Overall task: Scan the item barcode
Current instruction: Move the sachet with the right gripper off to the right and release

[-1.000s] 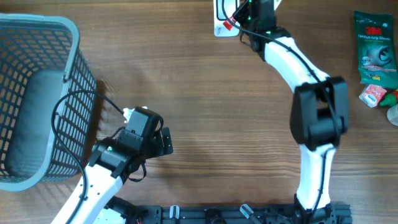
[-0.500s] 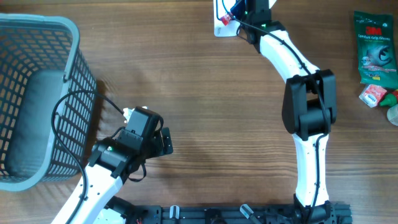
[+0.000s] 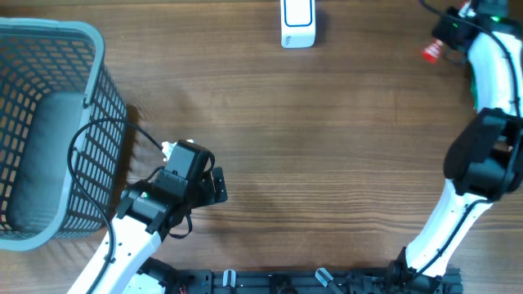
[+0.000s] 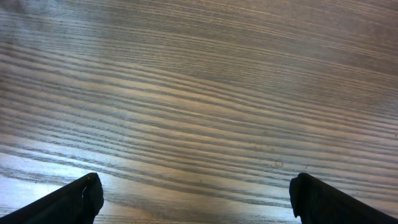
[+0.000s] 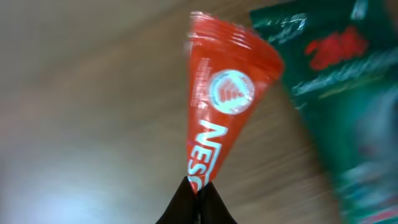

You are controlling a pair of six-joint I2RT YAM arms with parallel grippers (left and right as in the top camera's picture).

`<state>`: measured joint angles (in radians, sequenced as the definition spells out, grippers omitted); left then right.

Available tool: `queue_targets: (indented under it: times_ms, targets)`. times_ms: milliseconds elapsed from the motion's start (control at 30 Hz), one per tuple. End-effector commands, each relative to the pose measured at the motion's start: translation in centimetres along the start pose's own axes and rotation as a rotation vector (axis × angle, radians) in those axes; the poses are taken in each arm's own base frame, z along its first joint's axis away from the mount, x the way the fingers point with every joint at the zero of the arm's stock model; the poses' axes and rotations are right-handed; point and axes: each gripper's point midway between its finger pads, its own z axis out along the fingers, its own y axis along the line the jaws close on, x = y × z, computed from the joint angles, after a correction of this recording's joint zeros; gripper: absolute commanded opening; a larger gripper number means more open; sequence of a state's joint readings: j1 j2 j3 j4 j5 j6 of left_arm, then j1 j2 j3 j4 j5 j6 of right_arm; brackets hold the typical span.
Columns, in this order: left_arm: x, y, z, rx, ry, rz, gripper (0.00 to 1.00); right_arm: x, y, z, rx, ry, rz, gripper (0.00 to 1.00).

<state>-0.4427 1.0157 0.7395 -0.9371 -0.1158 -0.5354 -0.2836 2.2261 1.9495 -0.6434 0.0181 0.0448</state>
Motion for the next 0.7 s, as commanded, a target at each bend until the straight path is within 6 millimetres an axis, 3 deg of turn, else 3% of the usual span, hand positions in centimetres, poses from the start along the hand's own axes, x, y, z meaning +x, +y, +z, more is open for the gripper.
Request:
queue_targets:
  times_ms: [0,133,167,200,233,267,367,500,567,667]
  targets:
    - [-0.2,0.1,-0.1,-0.010,-0.013,0.015,1.00,4.9,-3.2,3.6,0.011,0.135,-0.417,0.05]
    - [-0.2,0.1,-0.1,-0.009,-0.013,0.015,1.00,5.4,-5.5,3.7,0.047,0.159,-0.395,0.05]
    - [-0.2,0.1,-0.1,-0.010,-0.013,0.015,1.00,6.0,-6.8,3.7,0.090,0.181,-0.388,0.09]
    - [-0.2,0.1,-0.1,-0.010,-0.013,0.015,1.00,6.5,-7.6,3.9,0.104,0.196,-0.377,0.20]
    - [-0.2,0.1,-0.1,-0.010,-0.013,0.015,1.00,7.1,-8.3,3.8,0.107,0.215,-0.365,0.94]
    - [-0.2,0.1,-0.1,-0.010,-0.013,0.015,1.00,7.2,-8.5,3.7,0.109,0.221,-0.353,1.00]
    - [-0.2,0.1,-0.1,-0.010,-0.013,0.015,1.00,6.1,-8.4,1.4,0.122,0.198,-0.172,1.00]
    - [-0.2,0.1,-0.1,-0.010,-0.013,0.015,1.00,1.1,-4.8,-6.0,-0.001,0.043,-0.167,1.00]
    - [-0.2,0.1,-0.1,-0.010,-0.013,0.015,1.00,-2.0,-1.9,-12.5,-0.111,-0.094,-0.184,1.00]
    - [-0.2,0.1,-0.1,-0.010,-0.013,0.015,1.00,-4.2,0.8,-22.1,-0.242,-0.250,-0.123,1.00]
